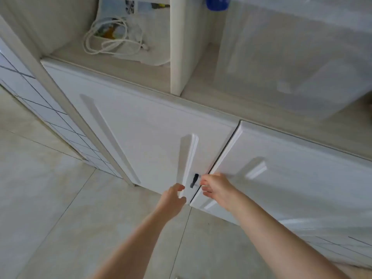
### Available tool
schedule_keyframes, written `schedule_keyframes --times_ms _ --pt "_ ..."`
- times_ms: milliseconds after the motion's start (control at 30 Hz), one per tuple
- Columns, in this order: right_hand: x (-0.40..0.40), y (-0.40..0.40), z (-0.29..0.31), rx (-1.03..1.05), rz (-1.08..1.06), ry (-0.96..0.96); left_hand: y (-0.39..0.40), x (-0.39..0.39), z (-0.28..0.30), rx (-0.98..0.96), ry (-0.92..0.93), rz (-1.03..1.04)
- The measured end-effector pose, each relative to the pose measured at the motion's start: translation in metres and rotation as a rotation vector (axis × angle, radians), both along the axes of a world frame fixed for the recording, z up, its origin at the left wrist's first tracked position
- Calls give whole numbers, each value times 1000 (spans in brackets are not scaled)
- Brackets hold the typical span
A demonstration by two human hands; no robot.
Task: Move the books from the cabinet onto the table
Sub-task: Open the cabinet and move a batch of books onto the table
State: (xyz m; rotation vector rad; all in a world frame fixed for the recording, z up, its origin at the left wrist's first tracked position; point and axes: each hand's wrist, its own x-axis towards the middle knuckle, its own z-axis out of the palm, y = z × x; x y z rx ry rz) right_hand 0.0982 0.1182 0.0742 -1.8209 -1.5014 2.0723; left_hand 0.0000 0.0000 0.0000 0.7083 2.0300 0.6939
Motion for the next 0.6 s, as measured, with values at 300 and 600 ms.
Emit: schedule_keyframes --times_ms 300,600 --pt "20 17 -28 61 -15 -32 46 2 -35 171 -227 95" --pt "7 4 -1 169 -25 73 19 22 -30 121 -128 107"
